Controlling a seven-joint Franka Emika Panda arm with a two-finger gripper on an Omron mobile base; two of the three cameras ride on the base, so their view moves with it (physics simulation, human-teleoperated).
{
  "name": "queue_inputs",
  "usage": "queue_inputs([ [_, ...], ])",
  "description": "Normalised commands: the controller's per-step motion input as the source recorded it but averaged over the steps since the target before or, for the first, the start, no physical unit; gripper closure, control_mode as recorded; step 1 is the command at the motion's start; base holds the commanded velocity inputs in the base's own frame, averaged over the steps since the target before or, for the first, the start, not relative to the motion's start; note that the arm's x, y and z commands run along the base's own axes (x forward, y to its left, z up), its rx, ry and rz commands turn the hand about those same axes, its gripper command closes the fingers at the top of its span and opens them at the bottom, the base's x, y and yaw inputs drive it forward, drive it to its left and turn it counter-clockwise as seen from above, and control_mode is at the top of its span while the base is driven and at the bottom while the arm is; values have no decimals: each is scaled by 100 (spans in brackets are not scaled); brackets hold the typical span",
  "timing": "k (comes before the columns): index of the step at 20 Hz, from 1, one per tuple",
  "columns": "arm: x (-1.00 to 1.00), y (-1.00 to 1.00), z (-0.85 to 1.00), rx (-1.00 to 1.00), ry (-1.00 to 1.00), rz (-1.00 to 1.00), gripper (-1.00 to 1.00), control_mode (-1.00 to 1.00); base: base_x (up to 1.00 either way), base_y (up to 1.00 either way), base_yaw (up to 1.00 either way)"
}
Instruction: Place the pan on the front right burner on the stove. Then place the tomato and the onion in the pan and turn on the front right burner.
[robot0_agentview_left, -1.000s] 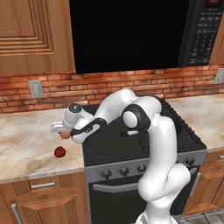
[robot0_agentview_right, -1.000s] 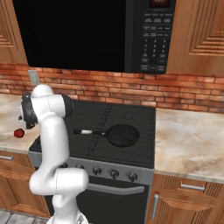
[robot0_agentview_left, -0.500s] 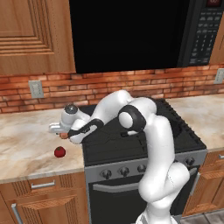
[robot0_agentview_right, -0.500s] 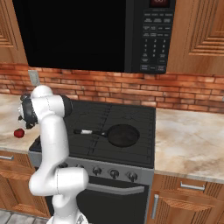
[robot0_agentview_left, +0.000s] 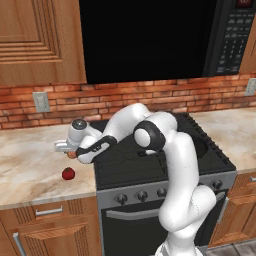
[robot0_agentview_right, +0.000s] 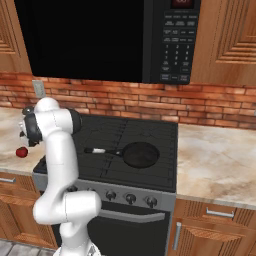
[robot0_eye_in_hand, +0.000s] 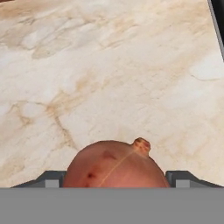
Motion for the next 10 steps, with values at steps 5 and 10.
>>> queue_inputs([
  [5,-15,-1,22,-1,-3,-1,100,-100,0,0,0],
  [10,-2,-6,44,0,-5,-3,100,-100,0,0,0],
])
